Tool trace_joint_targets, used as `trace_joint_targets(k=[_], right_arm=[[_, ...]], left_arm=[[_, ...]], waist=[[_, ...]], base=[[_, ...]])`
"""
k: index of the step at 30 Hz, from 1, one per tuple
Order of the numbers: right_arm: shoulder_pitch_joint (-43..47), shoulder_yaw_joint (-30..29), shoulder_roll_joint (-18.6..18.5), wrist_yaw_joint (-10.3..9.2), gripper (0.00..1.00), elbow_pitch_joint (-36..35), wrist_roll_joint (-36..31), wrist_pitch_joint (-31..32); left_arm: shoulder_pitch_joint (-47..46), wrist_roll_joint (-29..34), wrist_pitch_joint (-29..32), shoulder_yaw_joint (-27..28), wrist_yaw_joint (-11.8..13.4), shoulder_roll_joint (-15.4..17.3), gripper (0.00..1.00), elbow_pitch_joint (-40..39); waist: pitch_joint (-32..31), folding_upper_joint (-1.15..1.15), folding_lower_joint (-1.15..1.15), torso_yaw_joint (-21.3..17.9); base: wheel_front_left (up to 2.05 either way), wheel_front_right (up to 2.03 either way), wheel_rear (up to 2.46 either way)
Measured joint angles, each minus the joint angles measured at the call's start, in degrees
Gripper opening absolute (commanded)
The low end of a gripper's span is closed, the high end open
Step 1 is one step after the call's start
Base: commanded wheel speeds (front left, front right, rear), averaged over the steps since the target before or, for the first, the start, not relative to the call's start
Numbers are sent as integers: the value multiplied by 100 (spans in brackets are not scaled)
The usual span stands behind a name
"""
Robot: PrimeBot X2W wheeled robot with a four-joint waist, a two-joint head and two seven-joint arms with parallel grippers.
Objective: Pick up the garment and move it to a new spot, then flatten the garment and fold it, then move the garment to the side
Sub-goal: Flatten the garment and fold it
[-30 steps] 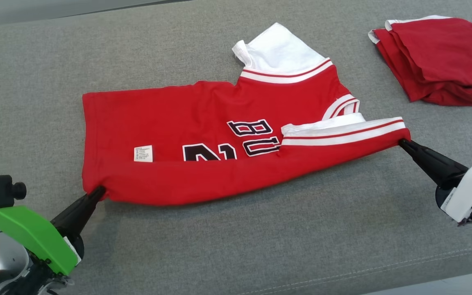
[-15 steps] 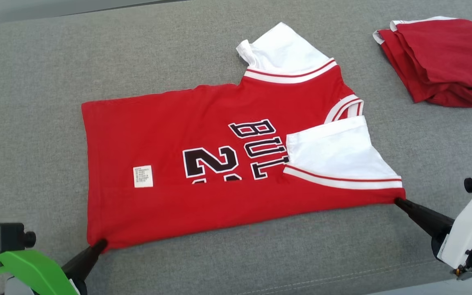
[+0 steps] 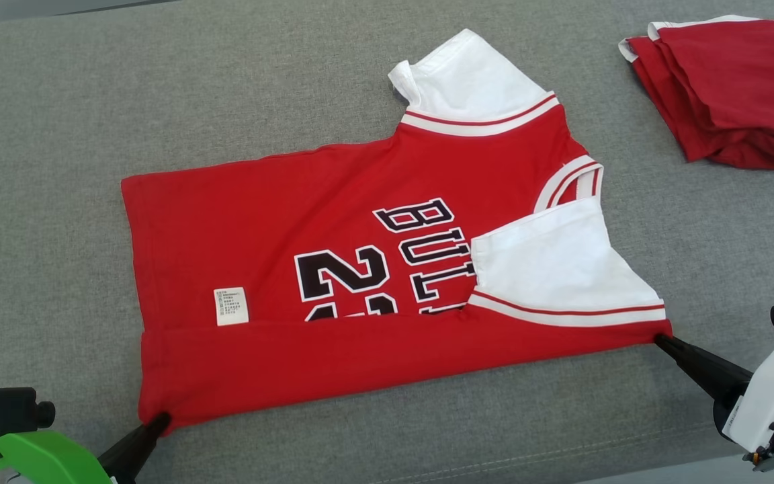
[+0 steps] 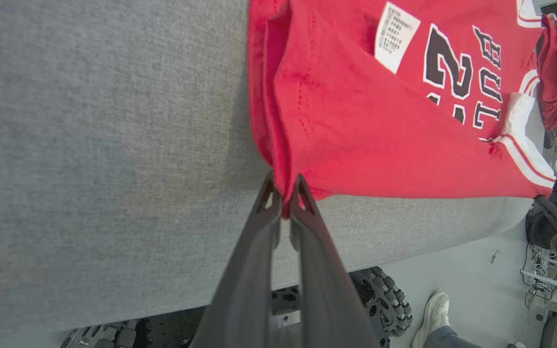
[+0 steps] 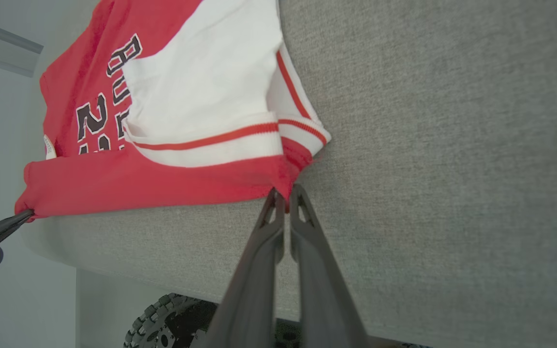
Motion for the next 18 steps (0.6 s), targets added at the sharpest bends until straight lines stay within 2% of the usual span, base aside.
trace_joint_targets(k=[1,2,3,4,5,6,12,16,18], right_arm=[[3,1,-3,-1,9,-1,0,1],[19,8,-2,-23,24,-5,0,4],[35,13,-3,-51,78,-24,-4,4],[46,15,-2,-52,100,-42,-13,4],[51,18,-2,-60,100,-51,-19,4],[51,20,-2,-91,100,-52,-19,4],[47,-29,-67,-102,100,-224,-24,5],[-142,-235,-371,-142,100,-516,-133,24],[-487,-430,-513,-143,100,-697,-304,-1]], left_arm=[[0,40,0,-11,0,10,0,2],[0,77,-10,-16,0,23,0,9],[0,126,-46,-16,4,33,29,11],[0,177,-49,-29,7,47,50,9],[0,212,-51,-48,7,55,87,13],[-1,241,-57,-67,7,53,100,16],[0,385,-82,-147,7,135,100,-88],[-23,754,-70,-119,-13,570,100,-379],[-141,855,-66,-77,-105,731,100,-625]], waist=[[16,0,0,8],[33,0,0,16],[51,0,0,22],[70,0,0,26],[89,0,0,29],[102,0,0,33],[152,0,0,26],[240,0,0,2],[308,0,0,-11]], base=[[0,0,0],[0,0,0],[0,0,0],[0,0,0],[0,0,0],[0,0,0],[0,0,0],[0,0,0],[0,0,0]])
